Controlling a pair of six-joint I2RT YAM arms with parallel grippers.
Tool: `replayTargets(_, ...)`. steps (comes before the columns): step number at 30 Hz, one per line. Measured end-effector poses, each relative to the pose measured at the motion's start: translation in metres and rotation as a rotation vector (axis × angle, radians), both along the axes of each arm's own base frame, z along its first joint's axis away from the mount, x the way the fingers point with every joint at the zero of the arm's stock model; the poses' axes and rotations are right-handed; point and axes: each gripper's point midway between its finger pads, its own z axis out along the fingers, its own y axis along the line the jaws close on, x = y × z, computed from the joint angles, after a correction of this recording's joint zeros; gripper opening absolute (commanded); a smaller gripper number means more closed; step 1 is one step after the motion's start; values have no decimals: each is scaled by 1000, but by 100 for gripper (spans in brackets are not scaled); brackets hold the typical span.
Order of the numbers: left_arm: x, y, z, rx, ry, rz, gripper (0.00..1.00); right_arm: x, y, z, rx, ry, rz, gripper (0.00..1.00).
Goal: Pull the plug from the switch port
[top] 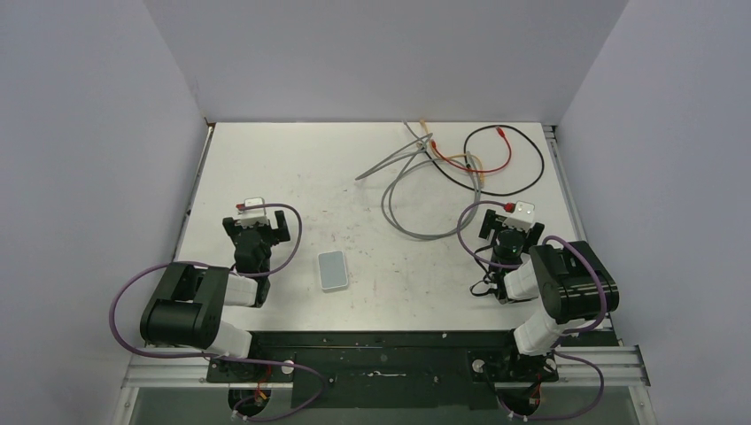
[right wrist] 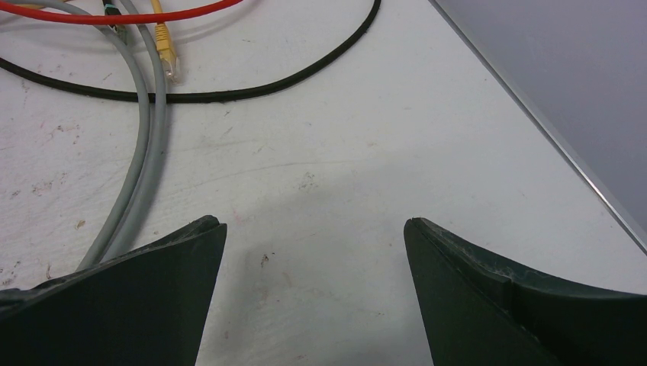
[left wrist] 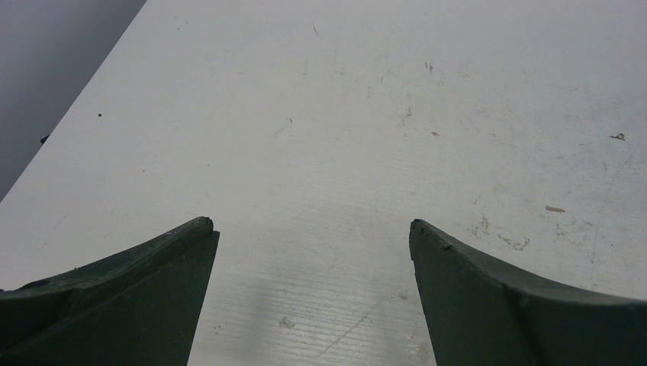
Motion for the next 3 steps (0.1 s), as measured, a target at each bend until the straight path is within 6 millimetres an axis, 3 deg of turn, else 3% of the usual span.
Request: replayTargets(3,0,0,0,-2,3,-2,96,0,0,0,0,0,0,90)
